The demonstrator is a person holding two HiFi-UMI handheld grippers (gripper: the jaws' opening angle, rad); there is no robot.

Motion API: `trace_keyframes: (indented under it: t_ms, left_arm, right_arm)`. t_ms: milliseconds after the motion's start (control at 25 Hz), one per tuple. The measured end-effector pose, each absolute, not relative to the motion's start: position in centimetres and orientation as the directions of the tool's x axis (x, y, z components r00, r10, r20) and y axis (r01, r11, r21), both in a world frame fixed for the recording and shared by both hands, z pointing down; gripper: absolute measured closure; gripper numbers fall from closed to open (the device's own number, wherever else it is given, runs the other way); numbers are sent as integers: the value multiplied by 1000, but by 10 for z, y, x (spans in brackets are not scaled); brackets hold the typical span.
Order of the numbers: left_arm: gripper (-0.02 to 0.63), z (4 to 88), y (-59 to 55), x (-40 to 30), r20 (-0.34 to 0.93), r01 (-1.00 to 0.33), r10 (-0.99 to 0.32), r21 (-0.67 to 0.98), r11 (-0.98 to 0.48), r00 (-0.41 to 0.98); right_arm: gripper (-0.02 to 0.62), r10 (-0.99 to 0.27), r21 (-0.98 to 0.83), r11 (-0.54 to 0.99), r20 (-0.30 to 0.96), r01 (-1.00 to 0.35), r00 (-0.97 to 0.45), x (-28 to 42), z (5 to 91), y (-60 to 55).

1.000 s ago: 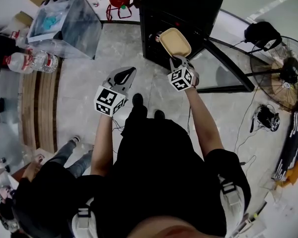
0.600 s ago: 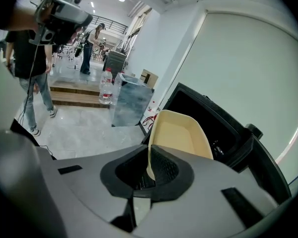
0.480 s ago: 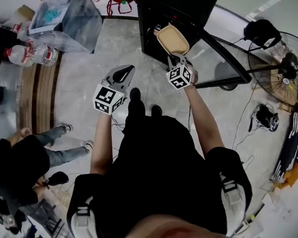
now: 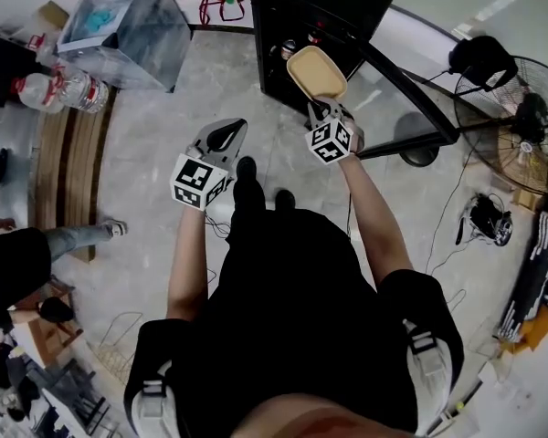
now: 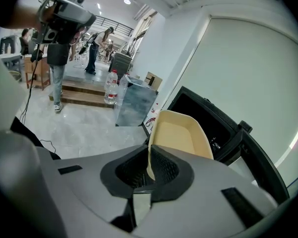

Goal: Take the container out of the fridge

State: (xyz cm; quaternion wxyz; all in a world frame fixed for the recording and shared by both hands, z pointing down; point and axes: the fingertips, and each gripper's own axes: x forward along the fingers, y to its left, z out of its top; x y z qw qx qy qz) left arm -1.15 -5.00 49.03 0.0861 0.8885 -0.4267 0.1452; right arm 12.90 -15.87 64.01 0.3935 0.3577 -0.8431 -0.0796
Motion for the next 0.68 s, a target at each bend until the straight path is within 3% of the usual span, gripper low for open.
trace_keyframes:
  t_ms: [680]
  left_arm:
    - [589,497,-22,1,335,-809,-758,27,-587,560]
  right_arm:
    - [580,-645,397,753,604,-525,-468,137,648,-135]
